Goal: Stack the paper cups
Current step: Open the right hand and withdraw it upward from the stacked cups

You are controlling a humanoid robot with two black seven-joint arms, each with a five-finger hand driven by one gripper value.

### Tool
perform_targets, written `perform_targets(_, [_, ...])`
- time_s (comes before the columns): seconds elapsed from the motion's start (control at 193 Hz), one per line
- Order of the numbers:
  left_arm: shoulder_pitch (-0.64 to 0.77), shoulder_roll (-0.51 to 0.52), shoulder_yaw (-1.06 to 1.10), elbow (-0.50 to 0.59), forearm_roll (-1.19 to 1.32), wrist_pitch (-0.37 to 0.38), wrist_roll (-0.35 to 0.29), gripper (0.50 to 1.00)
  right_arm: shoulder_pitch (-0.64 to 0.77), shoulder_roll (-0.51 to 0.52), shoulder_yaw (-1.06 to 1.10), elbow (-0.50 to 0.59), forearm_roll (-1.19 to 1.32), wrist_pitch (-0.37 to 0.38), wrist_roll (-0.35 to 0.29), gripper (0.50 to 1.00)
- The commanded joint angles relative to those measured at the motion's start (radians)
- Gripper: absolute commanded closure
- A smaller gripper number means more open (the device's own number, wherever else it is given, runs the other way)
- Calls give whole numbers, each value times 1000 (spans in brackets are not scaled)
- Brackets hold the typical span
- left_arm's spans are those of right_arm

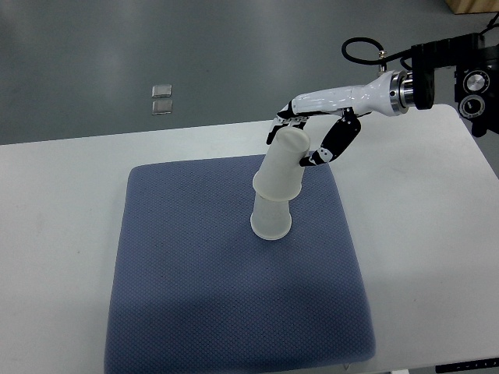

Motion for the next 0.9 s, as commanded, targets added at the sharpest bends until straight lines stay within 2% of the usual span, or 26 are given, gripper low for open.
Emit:
perform_targets(0.0, [0,0,0,0,0,0,0,500,-3,10,0,-1,-3,0,-1,834])
perform_targets(0.145, [0,0,0,0,0,0,0,500,-3,28,-5,-1,-4,0,-2,834])
perform_targets(0.305, [0,0,-1,0,0,0,0,500,-7,53,-8,-6,-4,-6,-50,834])
perform_targets(0.46, [0,0,0,0,0,0,0,500,-12,76,-14,-18,-7,-17,-58,820])
perform_targets(0.517, [0,0,0,0,0,0,0,500,-14,76,-14,-18,-7,-17,-58,771])
perform_targets(0.579, [0,0,-1,0,0,0,0,500,-14,78,-12,-18,-6,-18,-58,675])
perform_targets(0.584, [0,0,-1,0,0,0,0,500,-14,78,-12,-18,-6,-18,-58,652])
perform_targets(0.615, [0,0,0,0,0,0,0,500,-14,78,-11,-18,-4,-18,-58,595])
perform_targets(0.631, [0,0,0,0,0,0,0,500,-14,78,-11,-18,-3,-18,-56,583])
perform_targets(0.895, [0,0,0,0,0,0,0,500,-29,67,20,-33,51,-15,-56,576])
